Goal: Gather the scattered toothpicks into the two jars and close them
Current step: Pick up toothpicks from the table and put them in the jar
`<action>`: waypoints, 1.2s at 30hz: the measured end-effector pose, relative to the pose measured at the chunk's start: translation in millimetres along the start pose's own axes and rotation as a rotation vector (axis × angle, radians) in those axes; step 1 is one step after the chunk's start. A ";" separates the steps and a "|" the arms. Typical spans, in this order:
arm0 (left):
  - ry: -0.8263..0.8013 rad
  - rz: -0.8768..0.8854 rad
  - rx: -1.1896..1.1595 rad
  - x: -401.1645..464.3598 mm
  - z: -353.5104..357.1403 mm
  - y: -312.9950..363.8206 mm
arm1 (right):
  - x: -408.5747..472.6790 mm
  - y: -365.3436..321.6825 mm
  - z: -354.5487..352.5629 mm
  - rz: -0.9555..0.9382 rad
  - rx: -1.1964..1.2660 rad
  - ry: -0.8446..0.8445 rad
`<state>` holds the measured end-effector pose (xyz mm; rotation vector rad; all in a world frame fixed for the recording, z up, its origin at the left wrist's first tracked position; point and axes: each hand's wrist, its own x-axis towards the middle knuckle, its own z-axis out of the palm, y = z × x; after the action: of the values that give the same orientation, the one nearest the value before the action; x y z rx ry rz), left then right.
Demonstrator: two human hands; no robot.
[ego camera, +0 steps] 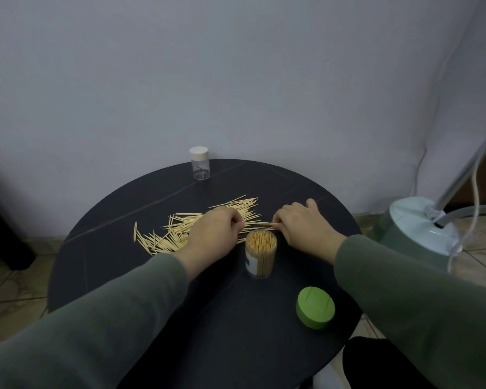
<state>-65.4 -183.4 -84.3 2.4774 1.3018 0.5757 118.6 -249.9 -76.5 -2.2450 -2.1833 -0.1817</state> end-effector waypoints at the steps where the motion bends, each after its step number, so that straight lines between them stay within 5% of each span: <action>1: 0.009 0.002 -0.008 0.3 -0.4 0.0 | 0.1 0.3 -0.2 0.007 0.009 0.003; 11: 0.074 -0.020 -0.298 2.3 -3.3 1.0 | -3.9 -2.2 -5.7 0.085 0.221 0.118; 21: 0.180 -0.100 -0.885 -7.6 -26.7 22.9 | -16.0 -15.4 -31.0 0.065 0.902 0.293; 28: 0.075 -0.104 -1.143 -19.2 -32.2 34.3 | -32.5 -16.6 -43.2 -0.103 1.081 0.212; 36: -0.043 -0.126 -1.133 -36.0 -18.0 32.7 | -41.8 -14.7 -35.0 -0.110 1.131 0.083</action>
<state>-68.9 -230.2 -62.3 1.4456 0.7440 0.8900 100.2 -293.9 -46.5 -1.4174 -1.6476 0.7450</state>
